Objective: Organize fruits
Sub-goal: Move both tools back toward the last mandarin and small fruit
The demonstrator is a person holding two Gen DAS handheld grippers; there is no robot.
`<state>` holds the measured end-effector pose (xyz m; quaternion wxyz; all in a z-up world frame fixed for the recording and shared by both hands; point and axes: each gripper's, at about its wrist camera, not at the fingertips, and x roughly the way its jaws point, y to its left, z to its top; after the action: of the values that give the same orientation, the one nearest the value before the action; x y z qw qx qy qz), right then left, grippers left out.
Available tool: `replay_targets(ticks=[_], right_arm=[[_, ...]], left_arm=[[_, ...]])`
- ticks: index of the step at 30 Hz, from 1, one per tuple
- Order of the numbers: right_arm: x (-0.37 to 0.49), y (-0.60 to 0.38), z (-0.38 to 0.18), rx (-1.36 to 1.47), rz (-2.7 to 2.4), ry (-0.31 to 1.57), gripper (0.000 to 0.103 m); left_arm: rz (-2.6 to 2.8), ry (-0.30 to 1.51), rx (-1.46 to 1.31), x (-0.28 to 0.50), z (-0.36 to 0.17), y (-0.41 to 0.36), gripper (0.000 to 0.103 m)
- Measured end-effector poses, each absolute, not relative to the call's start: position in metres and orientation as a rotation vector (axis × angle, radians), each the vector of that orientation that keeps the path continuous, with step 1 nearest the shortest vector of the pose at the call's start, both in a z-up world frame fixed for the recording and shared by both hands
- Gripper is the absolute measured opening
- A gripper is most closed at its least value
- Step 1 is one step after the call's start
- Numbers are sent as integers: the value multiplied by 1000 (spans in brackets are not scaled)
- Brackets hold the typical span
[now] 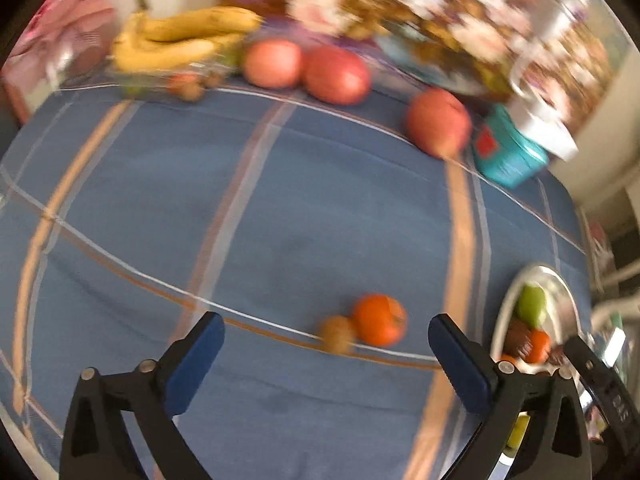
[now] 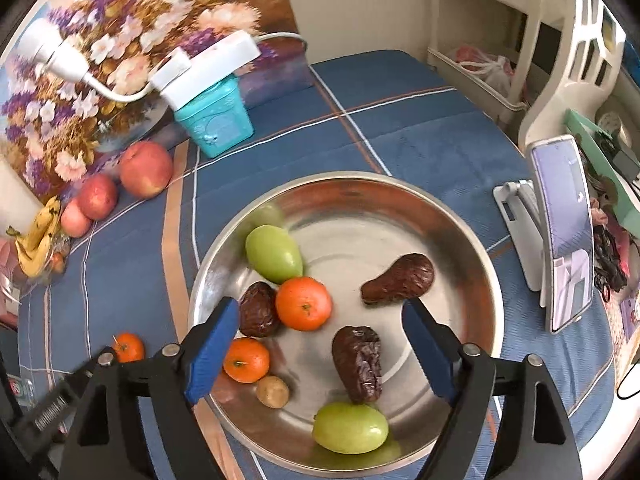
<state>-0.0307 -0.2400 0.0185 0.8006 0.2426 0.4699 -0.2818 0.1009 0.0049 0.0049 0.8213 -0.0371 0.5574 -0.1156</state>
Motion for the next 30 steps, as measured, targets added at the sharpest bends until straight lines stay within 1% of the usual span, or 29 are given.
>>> replay_targets(ticks=[2,7,14,18,26,28,29,30], right_arm=[[-26,-234,19,502,-593,1001,98],[-10,-209,24,453,-514,981,98],[19,-157,24,419,-328,966,98],[36,-128,19,411,-240,959,98],[58,-98,3,379,-204,998,98],[60,-97,-2,383,-207,1004,90],[61,-97,-4,387,-206,1007,82],[63,-99,-7,393,-201,1014,78]], left_arm=[[-204,1166,-89,104,8,19,103],[-132,1135,-150,110,16,57,103],[-72,1092,-176,109,26,88,103],[-66,1098,-227,113,24,105,103],[-123,1124,-289,119,11,100,103],[-133,1156,-305,122,2,96,102],[-138,1171,-306,123,-3,94,102],[-141,1185,-305,124,-8,91,101]])
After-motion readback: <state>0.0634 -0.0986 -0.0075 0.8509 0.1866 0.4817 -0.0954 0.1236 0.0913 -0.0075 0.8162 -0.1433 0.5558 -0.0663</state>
